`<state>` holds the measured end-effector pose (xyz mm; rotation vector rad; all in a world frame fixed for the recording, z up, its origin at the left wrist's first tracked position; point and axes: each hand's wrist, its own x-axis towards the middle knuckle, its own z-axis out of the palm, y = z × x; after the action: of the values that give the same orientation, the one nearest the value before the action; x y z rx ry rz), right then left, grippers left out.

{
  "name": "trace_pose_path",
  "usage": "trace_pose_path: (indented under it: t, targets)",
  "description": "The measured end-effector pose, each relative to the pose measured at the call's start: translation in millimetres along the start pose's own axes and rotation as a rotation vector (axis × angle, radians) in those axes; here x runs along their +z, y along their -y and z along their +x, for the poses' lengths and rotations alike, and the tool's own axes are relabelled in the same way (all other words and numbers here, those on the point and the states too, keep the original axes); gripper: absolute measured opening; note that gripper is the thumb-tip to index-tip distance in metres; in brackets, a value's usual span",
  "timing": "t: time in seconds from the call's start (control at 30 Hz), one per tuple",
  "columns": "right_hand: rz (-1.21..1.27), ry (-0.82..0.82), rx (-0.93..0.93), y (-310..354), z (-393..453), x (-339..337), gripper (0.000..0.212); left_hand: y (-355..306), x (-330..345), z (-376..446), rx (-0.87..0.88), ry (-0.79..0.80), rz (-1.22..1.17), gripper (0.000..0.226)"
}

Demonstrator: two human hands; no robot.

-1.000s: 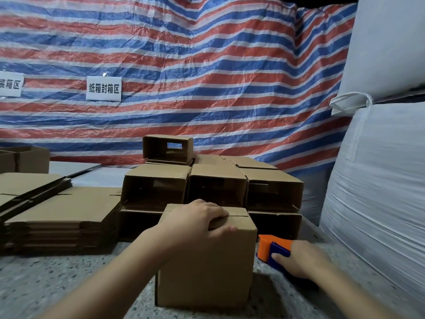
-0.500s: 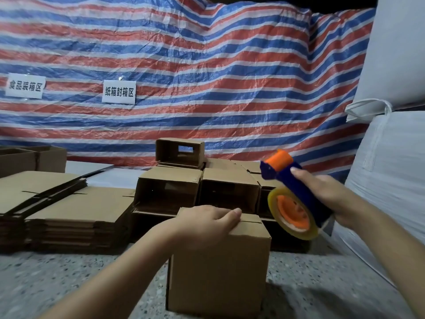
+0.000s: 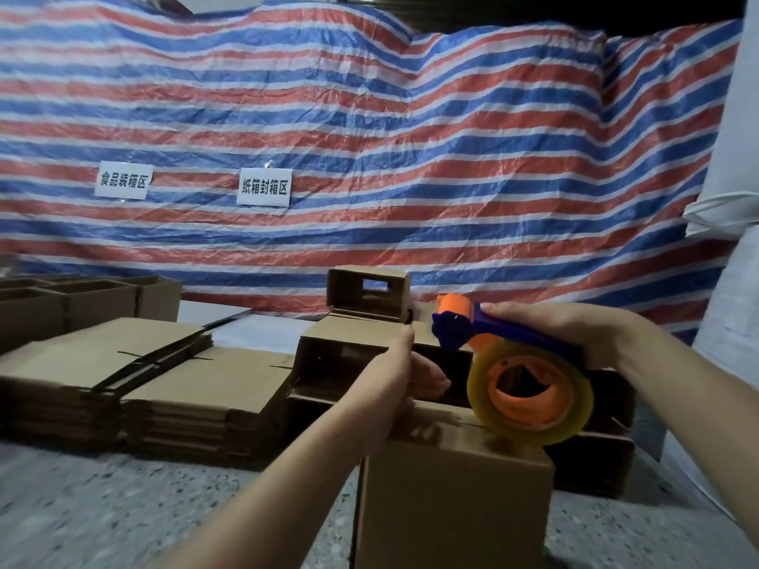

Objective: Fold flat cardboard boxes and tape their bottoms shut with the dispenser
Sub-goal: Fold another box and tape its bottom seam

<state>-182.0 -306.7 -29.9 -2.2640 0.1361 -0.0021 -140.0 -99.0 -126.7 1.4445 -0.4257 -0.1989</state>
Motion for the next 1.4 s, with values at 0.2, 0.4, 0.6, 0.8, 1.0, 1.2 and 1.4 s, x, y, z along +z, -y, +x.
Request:
trace_pose_path:
  t: [0.2,0.4,0.6,0.8,1.0,1.2,1.4]
  targets:
    - [-0.101,0.038,-0.014,10,2,4,0.088,-3,-11,-1,-0.07,0.016,-0.148,0.066]
    - [-0.179,0.055,-0.019,16,3,5,0.09,-1,-9,4,-0.092,-0.034,-0.168,0.032]
    - [-0.218,0.062,0.007,22,7,7,0.089,-1,-14,8,-0.143,0.008,-0.261,0.048]
    - [-0.239,0.082,0.01,22,9,6,0.092,2,-13,9,-0.136,-0.063,-0.336,0.016]
    - [-0.394,0.098,0.098,34,9,2,0.088,6,-9,9,-0.111,-0.15,-0.277,0.015]
    - [-0.467,0.084,0.206,27,8,-17,0.1,5,-7,15,-0.15,-0.327,-0.349,0.016]
    - [-0.471,0.093,0.207,23,12,-14,0.096,2,-4,13,-0.13,-0.43,-0.391,0.016]
